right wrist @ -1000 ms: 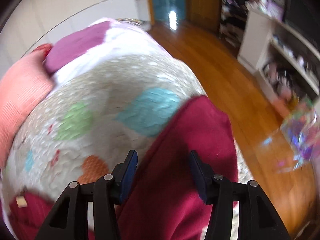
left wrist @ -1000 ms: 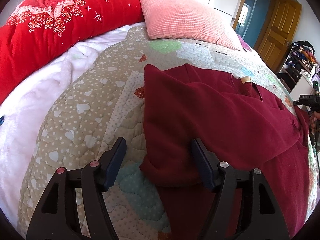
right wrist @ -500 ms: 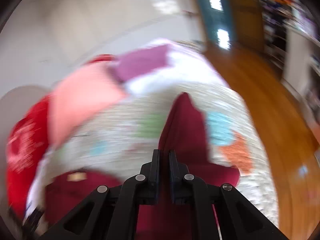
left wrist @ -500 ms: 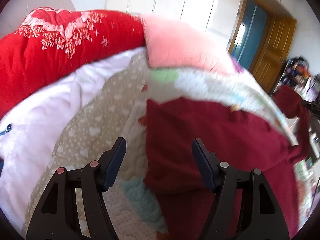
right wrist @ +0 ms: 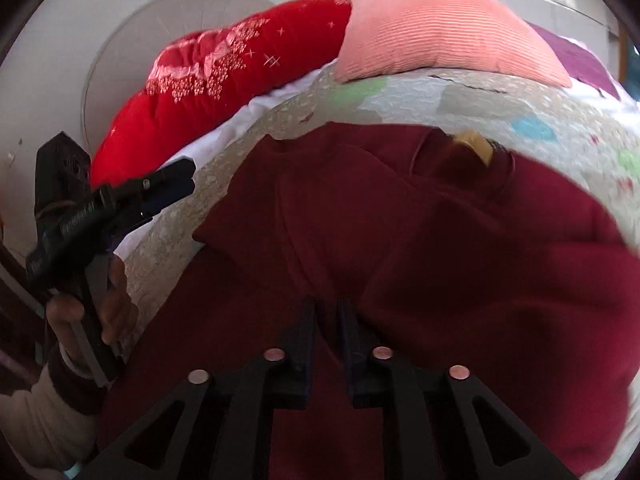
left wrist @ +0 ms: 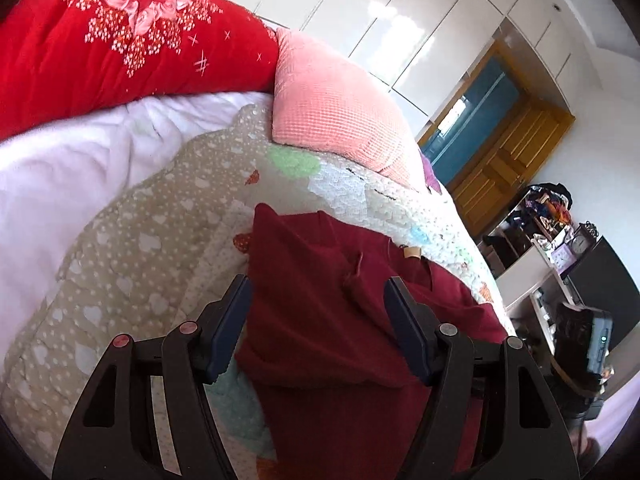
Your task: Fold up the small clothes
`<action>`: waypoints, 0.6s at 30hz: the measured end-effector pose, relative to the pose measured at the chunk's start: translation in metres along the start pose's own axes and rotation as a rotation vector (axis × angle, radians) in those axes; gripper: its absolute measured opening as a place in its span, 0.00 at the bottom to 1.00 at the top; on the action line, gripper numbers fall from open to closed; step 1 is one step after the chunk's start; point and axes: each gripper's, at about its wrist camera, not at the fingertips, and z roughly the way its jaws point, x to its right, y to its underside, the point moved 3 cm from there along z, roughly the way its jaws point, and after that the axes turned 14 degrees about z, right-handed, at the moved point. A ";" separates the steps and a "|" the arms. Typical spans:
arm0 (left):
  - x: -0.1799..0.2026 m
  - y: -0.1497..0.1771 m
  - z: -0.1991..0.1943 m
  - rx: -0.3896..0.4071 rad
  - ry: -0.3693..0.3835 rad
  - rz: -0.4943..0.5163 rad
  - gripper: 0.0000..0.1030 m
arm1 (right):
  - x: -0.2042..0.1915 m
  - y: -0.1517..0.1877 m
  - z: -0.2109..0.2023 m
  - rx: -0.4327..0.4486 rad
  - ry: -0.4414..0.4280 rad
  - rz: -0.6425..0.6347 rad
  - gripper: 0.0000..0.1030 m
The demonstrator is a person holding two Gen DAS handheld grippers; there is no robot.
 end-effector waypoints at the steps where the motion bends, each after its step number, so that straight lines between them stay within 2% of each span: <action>1: 0.002 -0.001 0.000 0.004 -0.005 0.011 0.67 | 0.005 0.004 -0.008 0.022 -0.025 0.038 0.15; 3: 0.008 -0.002 0.002 0.003 -0.014 0.037 0.67 | 0.018 0.009 -0.028 0.061 -0.058 0.111 0.19; 4: 0.012 -0.004 0.005 -0.001 -0.033 0.055 0.67 | 0.024 0.012 -0.039 0.081 -0.059 0.128 0.25; 5: 0.015 -0.005 0.009 -0.011 -0.064 0.071 0.67 | 0.030 0.017 -0.051 0.104 -0.045 0.139 0.31; 7: 0.021 -0.006 0.023 -0.062 -0.089 0.088 0.67 | 0.047 0.025 -0.077 0.155 0.014 0.165 0.38; 10: 0.035 -0.003 0.044 -0.139 -0.063 0.080 0.67 | 0.071 0.036 -0.110 0.212 0.037 0.219 0.41; 14: 0.060 -0.008 0.071 -0.211 -0.112 0.140 0.67 | 0.101 0.047 -0.138 0.259 0.035 0.332 0.42; 16: 0.070 -0.010 0.082 -0.234 -0.113 0.150 0.66 | 0.111 0.053 -0.146 0.270 0.037 0.372 0.42; 17: 0.075 -0.010 0.086 -0.245 -0.114 0.158 0.57 | 0.112 0.057 -0.150 0.276 0.035 0.380 0.42; 18: 0.079 -0.009 0.091 -0.256 -0.125 0.172 0.32 | 0.114 0.058 -0.151 0.281 0.033 0.384 0.42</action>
